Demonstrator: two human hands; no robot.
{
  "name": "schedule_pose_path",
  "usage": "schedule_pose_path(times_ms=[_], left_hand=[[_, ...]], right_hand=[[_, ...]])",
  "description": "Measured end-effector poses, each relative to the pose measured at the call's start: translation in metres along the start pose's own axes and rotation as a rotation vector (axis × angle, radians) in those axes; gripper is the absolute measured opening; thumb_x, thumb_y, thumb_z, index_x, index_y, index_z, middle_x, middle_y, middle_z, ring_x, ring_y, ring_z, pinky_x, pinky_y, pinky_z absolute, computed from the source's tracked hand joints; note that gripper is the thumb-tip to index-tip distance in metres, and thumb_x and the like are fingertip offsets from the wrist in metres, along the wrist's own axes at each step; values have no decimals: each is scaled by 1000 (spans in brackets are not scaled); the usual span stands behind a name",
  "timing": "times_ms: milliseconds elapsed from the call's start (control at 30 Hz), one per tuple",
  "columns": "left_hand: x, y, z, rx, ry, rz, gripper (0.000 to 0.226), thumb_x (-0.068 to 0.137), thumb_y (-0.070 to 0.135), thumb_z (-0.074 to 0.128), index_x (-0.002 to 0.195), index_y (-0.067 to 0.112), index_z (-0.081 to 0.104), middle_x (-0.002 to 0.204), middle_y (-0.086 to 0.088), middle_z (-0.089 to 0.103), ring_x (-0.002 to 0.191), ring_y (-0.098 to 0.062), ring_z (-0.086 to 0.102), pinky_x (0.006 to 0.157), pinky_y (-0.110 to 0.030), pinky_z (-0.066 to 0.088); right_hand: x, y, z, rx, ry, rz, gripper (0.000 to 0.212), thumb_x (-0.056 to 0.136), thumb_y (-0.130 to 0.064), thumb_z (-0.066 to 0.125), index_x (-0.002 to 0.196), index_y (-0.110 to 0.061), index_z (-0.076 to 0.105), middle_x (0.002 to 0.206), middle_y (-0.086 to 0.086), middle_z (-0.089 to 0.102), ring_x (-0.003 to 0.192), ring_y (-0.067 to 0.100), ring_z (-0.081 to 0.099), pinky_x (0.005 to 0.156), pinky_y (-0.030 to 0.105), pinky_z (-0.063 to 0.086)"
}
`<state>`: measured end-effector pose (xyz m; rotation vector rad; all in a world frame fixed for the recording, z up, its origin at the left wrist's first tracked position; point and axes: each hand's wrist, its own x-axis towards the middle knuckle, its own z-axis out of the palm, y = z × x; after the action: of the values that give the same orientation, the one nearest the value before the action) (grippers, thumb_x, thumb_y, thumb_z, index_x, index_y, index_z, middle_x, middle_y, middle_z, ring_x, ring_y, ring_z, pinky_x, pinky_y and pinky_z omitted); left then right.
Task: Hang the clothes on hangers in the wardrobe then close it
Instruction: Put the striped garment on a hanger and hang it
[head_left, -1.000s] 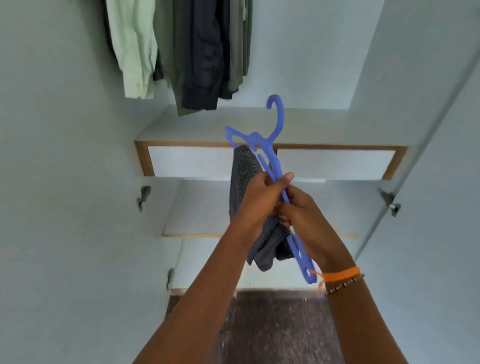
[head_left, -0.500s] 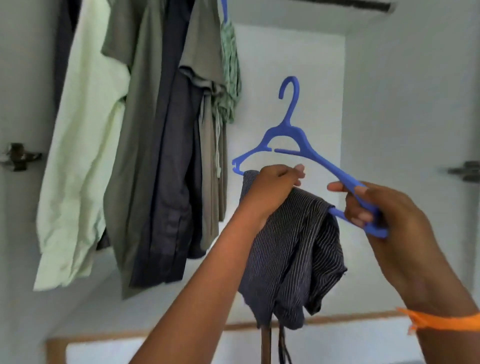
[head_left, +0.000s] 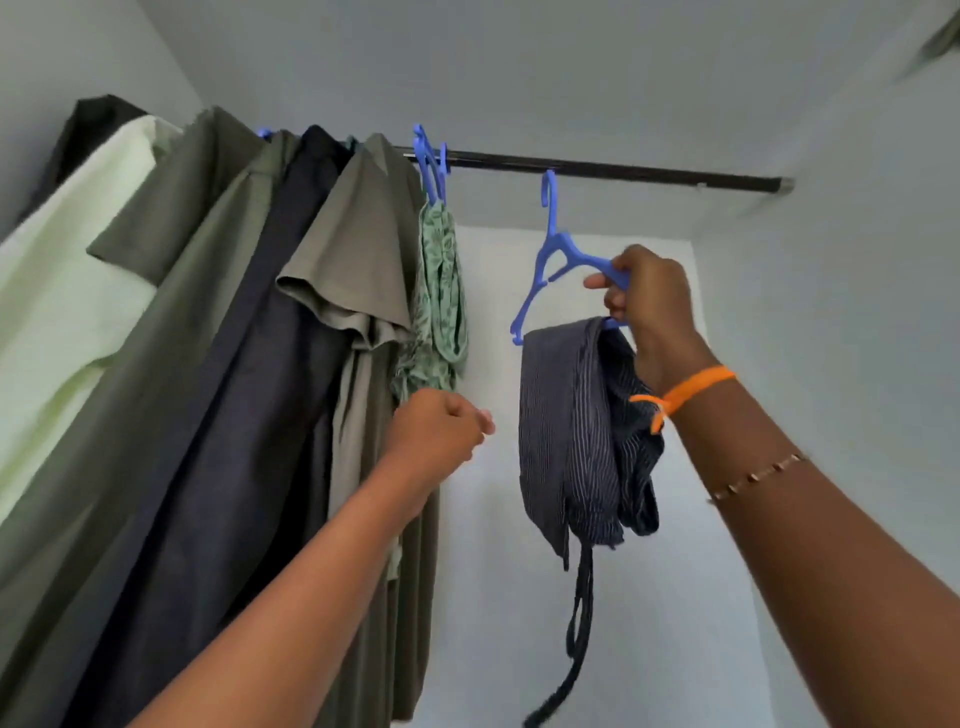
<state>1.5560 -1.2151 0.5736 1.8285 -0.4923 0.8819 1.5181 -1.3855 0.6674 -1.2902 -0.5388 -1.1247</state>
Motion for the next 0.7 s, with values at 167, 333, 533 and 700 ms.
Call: schedule_pose_path(times_ms=[167,333,533,700], left_hand=[[64,5,10,-16,40,69,30,92,14,57,64,14,67,66,3,63,53,-7,52,50,-13,44],[102,12,14,7,63,136,25,94,15,55,80,3,71,67,1,63,52,-8,52,43,-8,40],[125,16,15,54,35,136,25,95,19,56,81,5,72,71,-1,65,56,-11,54,54,-14,46],[132,9,13,86,27,116,22,94,22,58,79,11,70,78,-1,66,70,-11,58,82,-33,54]], right_hand=[[89,30,34,32,18,-67,27,84,-18,43,65,-7,58,58,-2,57,51,14,38,54,28,28],[160,36,62,91,-6,-128,24,85,-16,43,63,-9,51,71,7,61,56,16,41,63,34,32],[213,35,82,133,-66,-99,26,93,-18,42,68,-16,46,65,-1,49,53,11,45,51,18,38],[216,29,95,125,-280,45,14,89,-15,40,76,-10,44,70,8,52,36,9,34,42,19,25]])
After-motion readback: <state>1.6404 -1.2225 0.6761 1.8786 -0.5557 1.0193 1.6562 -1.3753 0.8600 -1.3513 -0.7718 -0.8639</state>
